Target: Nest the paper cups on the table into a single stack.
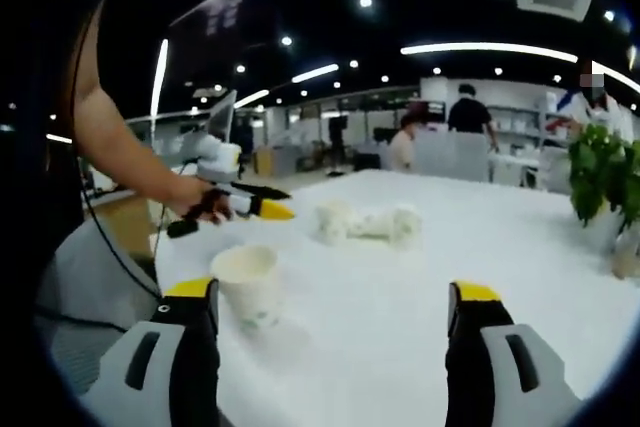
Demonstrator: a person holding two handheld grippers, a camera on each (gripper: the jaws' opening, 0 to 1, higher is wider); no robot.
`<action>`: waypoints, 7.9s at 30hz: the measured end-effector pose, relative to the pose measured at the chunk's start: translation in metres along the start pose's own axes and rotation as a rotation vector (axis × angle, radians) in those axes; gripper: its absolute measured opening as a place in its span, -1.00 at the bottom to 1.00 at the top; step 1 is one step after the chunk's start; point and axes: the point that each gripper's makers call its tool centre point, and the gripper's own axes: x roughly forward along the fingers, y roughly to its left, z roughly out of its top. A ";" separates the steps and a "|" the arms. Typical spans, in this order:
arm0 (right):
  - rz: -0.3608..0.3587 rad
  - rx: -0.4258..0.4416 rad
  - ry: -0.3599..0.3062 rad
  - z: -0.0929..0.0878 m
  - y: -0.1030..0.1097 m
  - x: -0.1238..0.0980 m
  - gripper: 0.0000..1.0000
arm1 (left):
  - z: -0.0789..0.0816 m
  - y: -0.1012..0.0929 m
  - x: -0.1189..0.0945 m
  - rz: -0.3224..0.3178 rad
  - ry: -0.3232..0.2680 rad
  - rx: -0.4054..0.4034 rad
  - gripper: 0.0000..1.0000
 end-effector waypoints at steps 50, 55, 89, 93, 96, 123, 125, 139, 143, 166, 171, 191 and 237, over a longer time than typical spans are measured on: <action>-0.034 0.053 0.005 -0.004 -0.009 -0.003 0.75 | -0.003 0.014 0.073 0.018 0.067 0.041 -0.11; -0.032 0.050 0.006 -0.004 -0.009 -0.003 0.74 | 0.001 0.015 0.072 0.012 0.056 0.039 -0.11; -0.010 0.009 0.020 -0.006 -0.004 -0.001 0.70 | 0.064 0.025 0.059 -0.021 0.024 0.044 -0.12; -0.001 0.008 0.019 -0.006 -0.002 0.000 0.73 | 0.075 0.030 0.060 -0.027 0.015 0.049 -0.11; -0.001 0.004 0.013 -0.005 -0.002 0.000 0.81 | 0.080 0.034 0.061 -0.037 0.013 0.049 -0.11; 0.012 -0.024 0.005 -0.001 0.000 0.000 1.00 | 0.130 0.038 0.054 -0.099 0.032 0.106 -0.09; 0.012 -0.026 0.003 -0.001 0.000 0.000 1.00 | 0.131 0.036 0.054 -0.104 0.034 0.107 -0.09; 0.023 -0.039 0.001 0.001 0.003 -0.001 1.00 | 0.136 0.016 0.045 -0.148 0.041 0.108 -0.09; 0.026 -0.039 0.000 0.001 0.003 -0.001 1.00 | 0.138 0.009 0.043 -0.162 0.040 0.104 -0.09; 0.042 -0.083 0.002 0.006 0.002 -0.005 1.00 | 0.151 -0.031 0.029 -0.249 0.039 0.144 -0.10; 0.041 -0.088 0.001 0.008 0.000 -0.008 1.00 | 0.153 -0.039 0.022 -0.261 0.040 0.153 -0.11; 0.029 -0.087 0.000 0.013 -0.011 -0.014 1.00 | 0.150 -0.076 0.001 -0.319 0.034 0.163 -0.10; 0.036 -0.075 -0.009 0.016 -0.017 -0.011 1.00 | 0.142 -0.155 -0.033 -0.413 -0.015 0.158 -0.11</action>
